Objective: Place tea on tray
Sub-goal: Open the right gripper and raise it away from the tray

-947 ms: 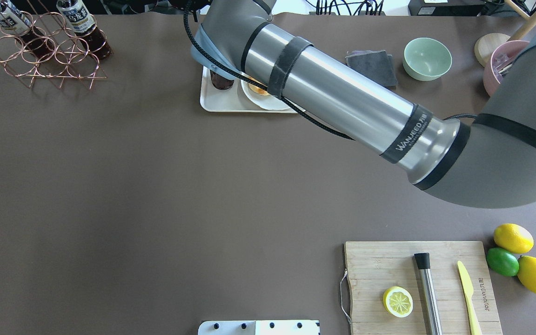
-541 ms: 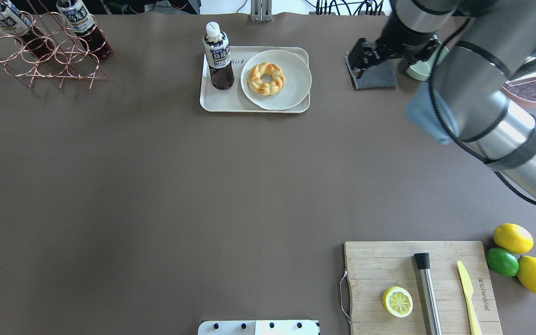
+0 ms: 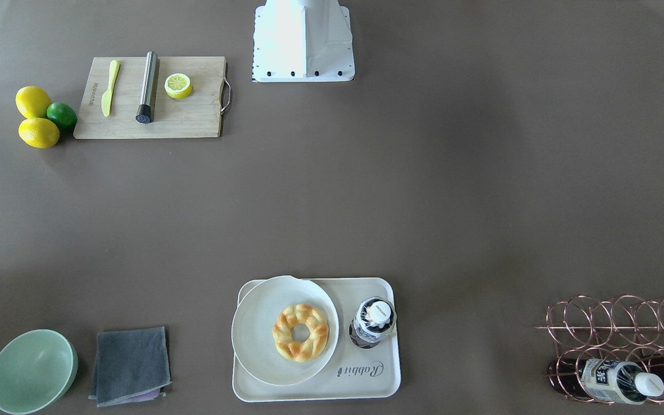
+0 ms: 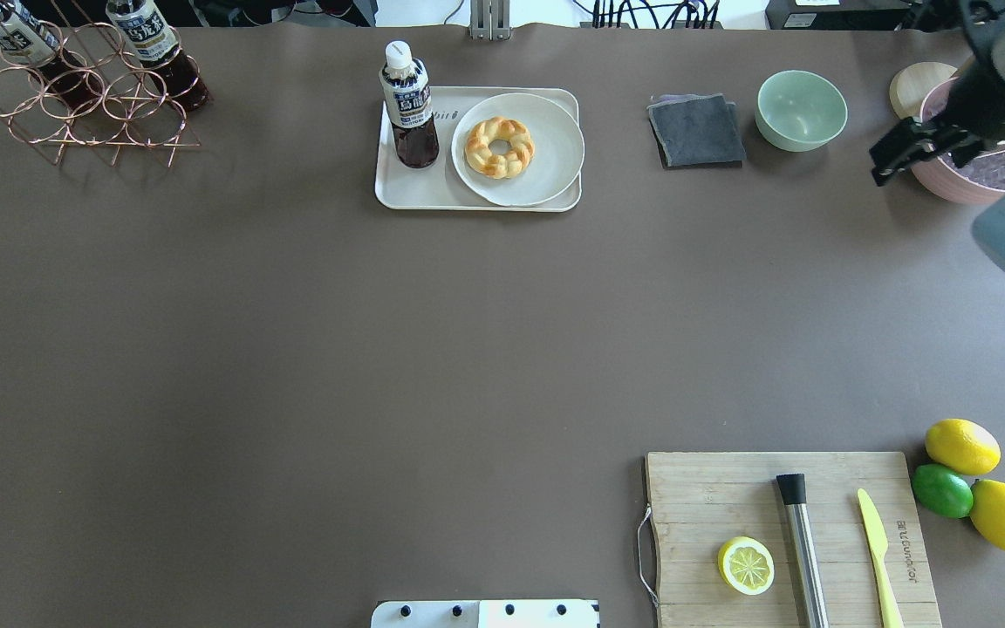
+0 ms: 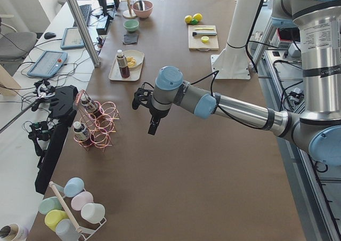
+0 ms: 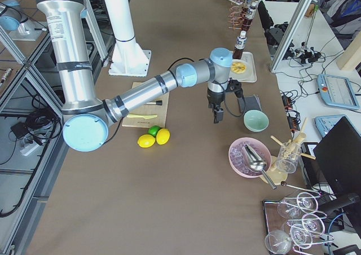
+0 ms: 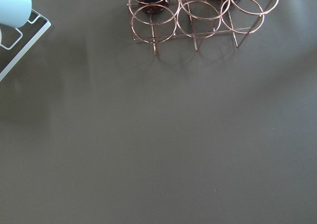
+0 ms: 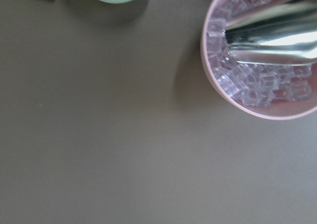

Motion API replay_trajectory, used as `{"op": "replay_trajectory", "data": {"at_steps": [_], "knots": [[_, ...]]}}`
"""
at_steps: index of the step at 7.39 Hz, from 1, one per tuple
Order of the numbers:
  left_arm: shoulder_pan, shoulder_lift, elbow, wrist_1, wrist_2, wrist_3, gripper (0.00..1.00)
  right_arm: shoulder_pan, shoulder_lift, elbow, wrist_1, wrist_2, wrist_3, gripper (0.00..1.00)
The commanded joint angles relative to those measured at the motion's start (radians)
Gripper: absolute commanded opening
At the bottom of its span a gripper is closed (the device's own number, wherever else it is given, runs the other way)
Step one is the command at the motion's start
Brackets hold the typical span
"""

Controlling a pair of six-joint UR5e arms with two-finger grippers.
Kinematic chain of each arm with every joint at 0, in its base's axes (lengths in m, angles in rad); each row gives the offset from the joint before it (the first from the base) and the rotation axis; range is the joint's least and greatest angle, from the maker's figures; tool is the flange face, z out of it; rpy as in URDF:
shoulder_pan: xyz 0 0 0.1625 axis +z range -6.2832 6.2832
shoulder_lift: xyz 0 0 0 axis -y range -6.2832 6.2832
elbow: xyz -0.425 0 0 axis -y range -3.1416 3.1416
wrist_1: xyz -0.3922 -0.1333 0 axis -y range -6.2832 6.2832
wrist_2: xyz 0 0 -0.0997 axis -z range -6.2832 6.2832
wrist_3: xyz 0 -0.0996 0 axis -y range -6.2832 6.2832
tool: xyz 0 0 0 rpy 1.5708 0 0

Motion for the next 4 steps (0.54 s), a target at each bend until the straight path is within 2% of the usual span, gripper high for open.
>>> {"op": "replay_trajectory", "data": {"at_steps": [1,2,3,4], "knots": [[0.052,-0.045,0.009,0.012,0.010,-0.041,0.98,0.225,-0.158,-0.088,0.005,0.105,-0.334,1.00],[0.116,-0.050,0.019,0.012,0.033,-0.105,0.98,0.287,-0.157,-0.158,0.007,0.118,-0.431,1.00],[0.123,-0.050,0.075,0.010,0.020,-0.090,0.98,0.328,-0.152,-0.189,0.007,0.118,-0.473,0.99],[0.114,-0.050,0.163,0.010,-0.075,-0.034,0.98,0.335,-0.151,-0.190,0.007,0.118,-0.469,1.00]]}}
